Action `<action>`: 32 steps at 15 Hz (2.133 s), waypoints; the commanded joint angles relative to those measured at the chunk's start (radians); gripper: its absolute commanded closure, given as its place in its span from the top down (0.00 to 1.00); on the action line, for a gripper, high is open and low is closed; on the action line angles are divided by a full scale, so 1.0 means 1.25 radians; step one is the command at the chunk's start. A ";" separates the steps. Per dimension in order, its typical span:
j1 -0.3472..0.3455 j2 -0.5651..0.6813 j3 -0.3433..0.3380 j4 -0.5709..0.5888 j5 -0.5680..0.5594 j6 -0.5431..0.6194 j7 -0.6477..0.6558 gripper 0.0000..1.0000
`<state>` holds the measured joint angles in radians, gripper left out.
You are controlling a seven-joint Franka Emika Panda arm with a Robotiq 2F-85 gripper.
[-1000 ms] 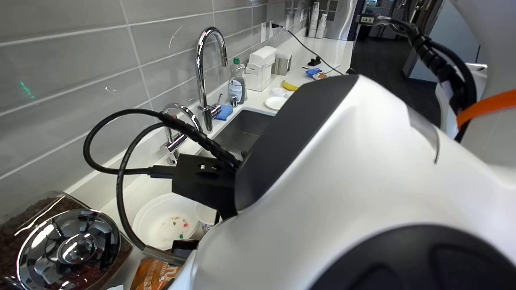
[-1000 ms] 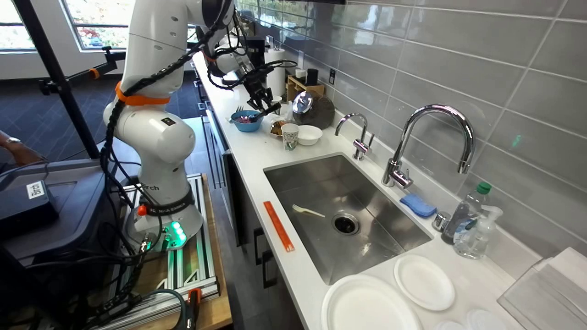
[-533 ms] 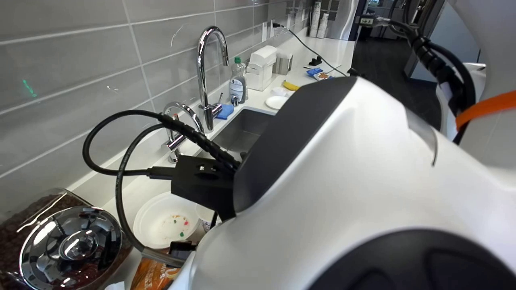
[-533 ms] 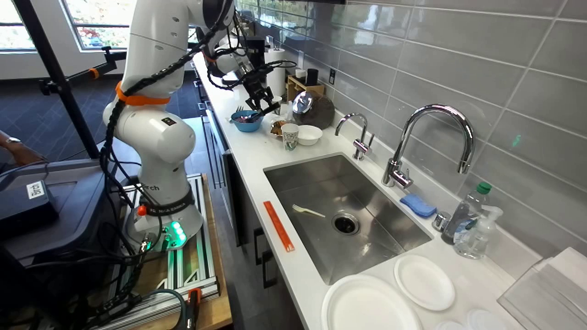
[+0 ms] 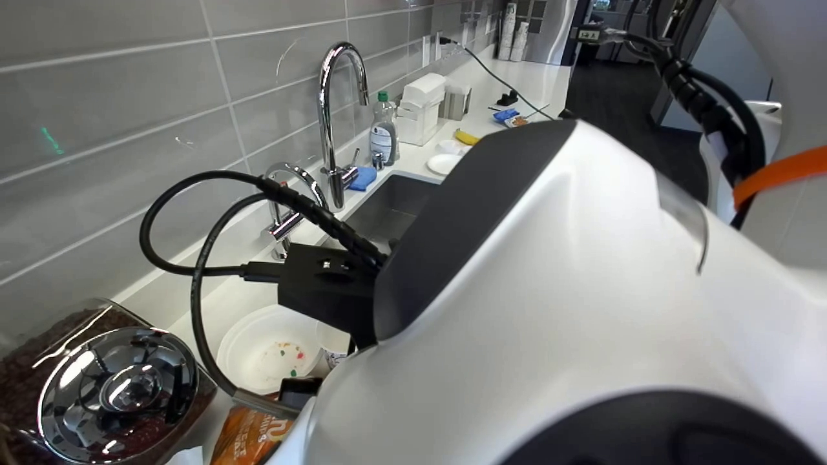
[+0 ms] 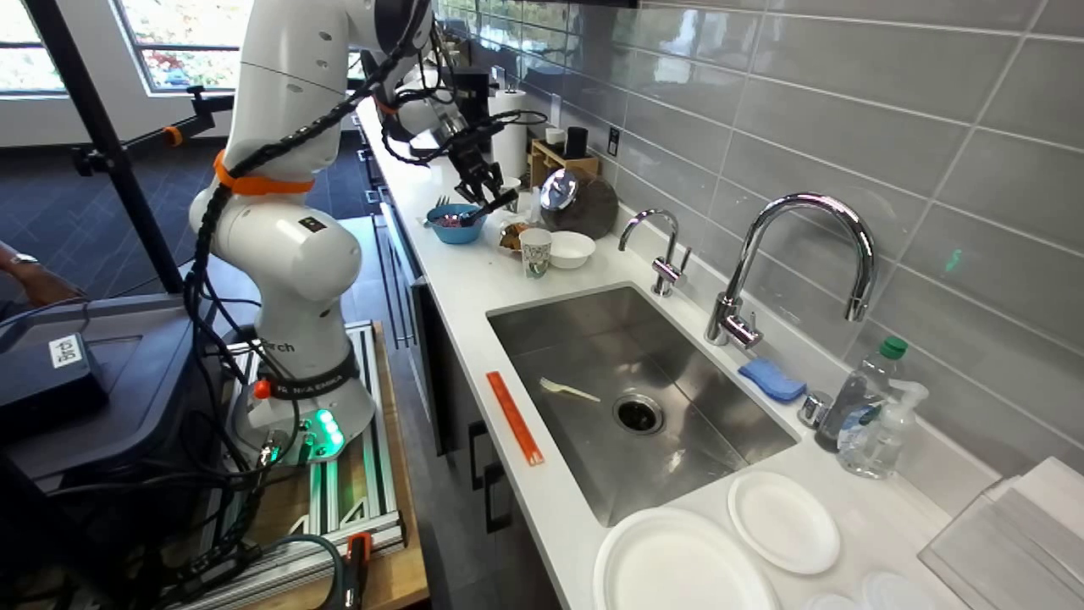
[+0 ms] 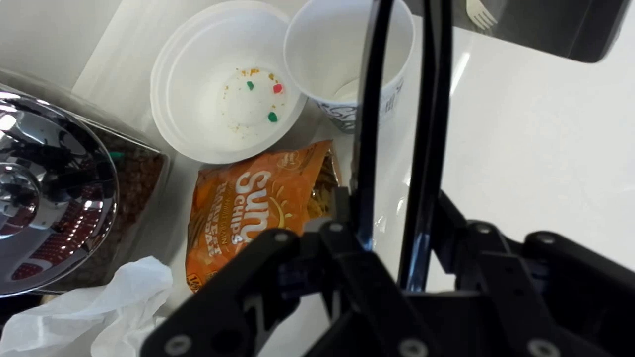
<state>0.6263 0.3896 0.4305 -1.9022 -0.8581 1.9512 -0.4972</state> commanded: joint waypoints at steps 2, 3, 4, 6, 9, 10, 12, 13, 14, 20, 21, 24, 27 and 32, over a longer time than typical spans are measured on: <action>0.028 0.027 0.000 0.043 -0.022 -0.074 0.005 0.52; 0.032 0.032 -0.001 0.050 -0.023 -0.083 0.003 0.60; 0.034 0.036 -0.001 0.055 -0.021 -0.090 0.000 0.59; 0.038 0.043 -0.002 0.065 -0.020 -0.098 -0.003 0.64; 0.045 0.056 -0.003 0.077 -0.020 -0.108 -0.008 0.60; 0.047 0.059 -0.004 0.081 -0.020 -0.114 -0.009 0.58; 0.050 0.066 -0.004 0.090 -0.018 -0.124 -0.012 0.57; 0.051 0.069 -0.005 0.093 -0.016 -0.128 -0.013 0.58; 0.051 0.071 -0.005 0.097 -0.014 -0.131 -0.016 0.58; 0.027 0.086 -0.020 0.131 0.014 -0.128 -0.029 0.59; 0.022 0.090 -0.024 0.141 0.019 -0.132 -0.032 0.60; 0.009 0.110 -0.038 0.176 0.031 -0.153 -0.043 0.59; 0.000 0.133 -0.044 0.206 0.041 -0.181 -0.053 0.61; 0.003 0.148 -0.039 0.231 0.049 -0.201 -0.056 0.35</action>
<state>0.6216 0.5503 0.3733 -1.6586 -0.8225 1.7428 -0.5473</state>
